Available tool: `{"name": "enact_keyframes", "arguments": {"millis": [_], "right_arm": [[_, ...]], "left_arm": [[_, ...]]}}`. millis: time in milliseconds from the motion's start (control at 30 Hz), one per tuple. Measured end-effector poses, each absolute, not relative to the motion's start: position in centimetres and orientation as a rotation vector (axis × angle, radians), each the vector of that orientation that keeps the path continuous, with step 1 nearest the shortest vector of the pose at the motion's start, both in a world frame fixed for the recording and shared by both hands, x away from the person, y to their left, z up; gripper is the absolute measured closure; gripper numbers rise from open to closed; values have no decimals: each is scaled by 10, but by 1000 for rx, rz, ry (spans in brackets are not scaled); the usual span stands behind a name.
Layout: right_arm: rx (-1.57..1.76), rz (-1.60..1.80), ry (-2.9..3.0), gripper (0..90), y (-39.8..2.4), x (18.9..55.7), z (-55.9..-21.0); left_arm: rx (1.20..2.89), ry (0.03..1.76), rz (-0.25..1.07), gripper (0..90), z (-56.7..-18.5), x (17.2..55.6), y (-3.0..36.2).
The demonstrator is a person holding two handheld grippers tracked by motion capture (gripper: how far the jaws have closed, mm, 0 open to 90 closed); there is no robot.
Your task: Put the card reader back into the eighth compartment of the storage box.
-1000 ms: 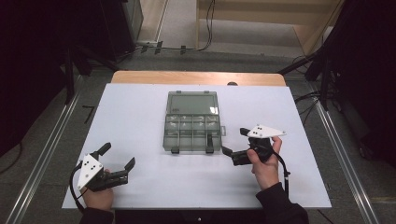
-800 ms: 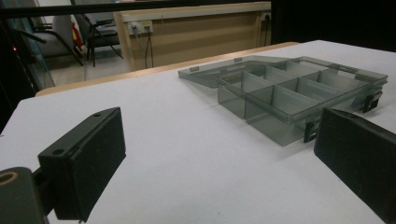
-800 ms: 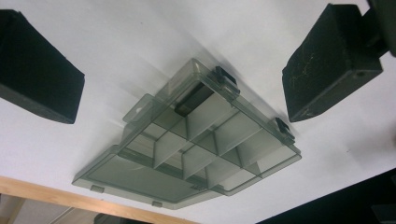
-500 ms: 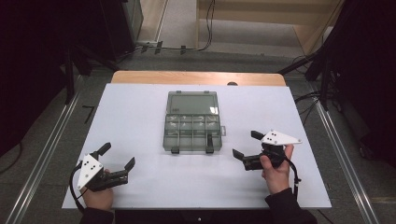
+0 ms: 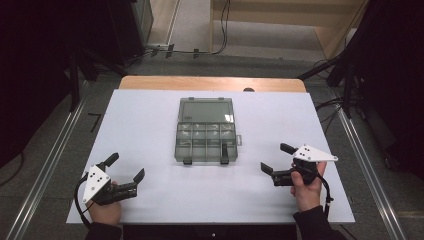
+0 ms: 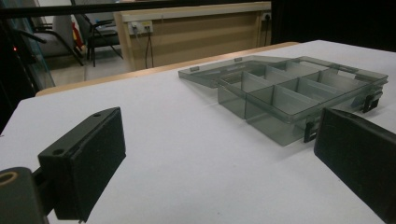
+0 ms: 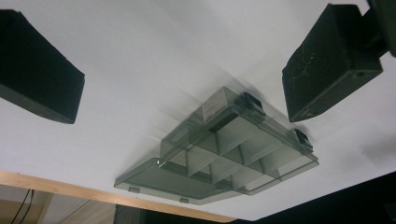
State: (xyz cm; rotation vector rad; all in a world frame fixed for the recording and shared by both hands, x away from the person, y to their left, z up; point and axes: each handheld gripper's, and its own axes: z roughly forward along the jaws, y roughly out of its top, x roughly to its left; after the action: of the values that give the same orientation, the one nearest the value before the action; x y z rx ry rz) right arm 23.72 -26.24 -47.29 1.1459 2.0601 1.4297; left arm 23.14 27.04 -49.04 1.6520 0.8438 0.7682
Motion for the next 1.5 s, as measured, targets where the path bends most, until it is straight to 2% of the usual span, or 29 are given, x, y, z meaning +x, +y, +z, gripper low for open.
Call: {"name": "enact_keyframes", "arguments": {"millis": [1500], "right_arm": [[1253,1434,1888,0,-357,202,-500]], "left_arm": [[1647,845,765,23,-490,231,271]]}}
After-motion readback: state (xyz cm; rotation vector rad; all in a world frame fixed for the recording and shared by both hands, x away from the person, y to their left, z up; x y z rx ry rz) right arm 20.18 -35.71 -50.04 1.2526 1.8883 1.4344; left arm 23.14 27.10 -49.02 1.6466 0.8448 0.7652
